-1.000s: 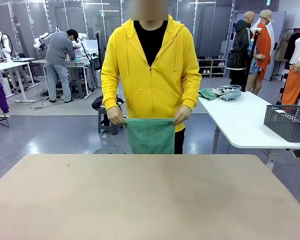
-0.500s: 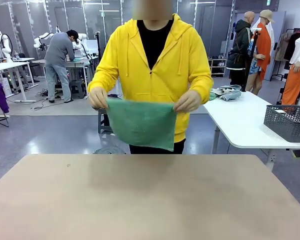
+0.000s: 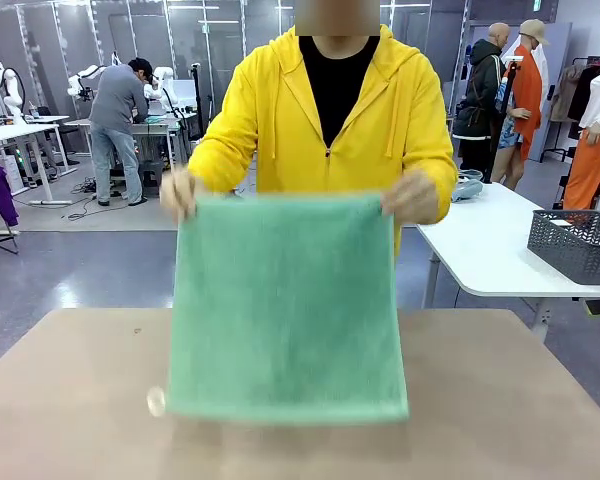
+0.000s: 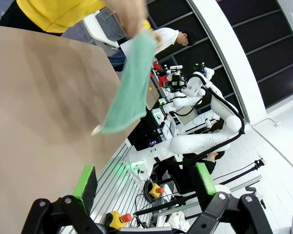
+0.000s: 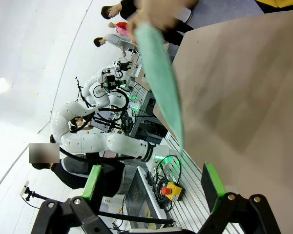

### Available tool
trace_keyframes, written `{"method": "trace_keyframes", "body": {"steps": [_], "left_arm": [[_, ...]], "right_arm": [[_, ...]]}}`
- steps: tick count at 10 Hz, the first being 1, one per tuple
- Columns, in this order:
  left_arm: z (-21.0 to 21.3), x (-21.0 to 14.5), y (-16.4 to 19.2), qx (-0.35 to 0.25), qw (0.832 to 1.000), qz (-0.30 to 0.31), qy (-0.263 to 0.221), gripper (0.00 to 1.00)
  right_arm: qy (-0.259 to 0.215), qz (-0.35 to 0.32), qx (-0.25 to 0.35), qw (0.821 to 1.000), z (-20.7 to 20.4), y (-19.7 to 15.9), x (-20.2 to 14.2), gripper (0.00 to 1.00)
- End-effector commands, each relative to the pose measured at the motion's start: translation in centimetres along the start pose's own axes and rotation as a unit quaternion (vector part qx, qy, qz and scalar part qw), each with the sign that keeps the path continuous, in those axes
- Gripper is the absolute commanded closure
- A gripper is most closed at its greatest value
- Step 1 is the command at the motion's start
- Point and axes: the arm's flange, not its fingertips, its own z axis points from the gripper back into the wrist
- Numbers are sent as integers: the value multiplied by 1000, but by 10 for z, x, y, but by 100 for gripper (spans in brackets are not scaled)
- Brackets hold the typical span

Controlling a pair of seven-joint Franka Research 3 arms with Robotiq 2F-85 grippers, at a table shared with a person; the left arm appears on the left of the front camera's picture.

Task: Fold the towels and place them in the basket.
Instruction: When a person lays out a Towel with hook on the table, fold it in half twice.

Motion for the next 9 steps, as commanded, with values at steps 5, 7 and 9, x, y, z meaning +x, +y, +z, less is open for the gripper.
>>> {"method": "trace_keyframes", "body": {"steps": [5,7,9], "left_arm": [[2,-1,-1,-7,1000,-4,2,0],[2,-1,-1,-7,1000,-4,2,0],[2,-1,-1,-7,1000,-4,2,0]], "right_arm": [[-2,5,7,1000,1,1,0,0],[-2,5,7,1000,1,1,0,0],[-2,5,7,1000,1,1,0,0]]}}
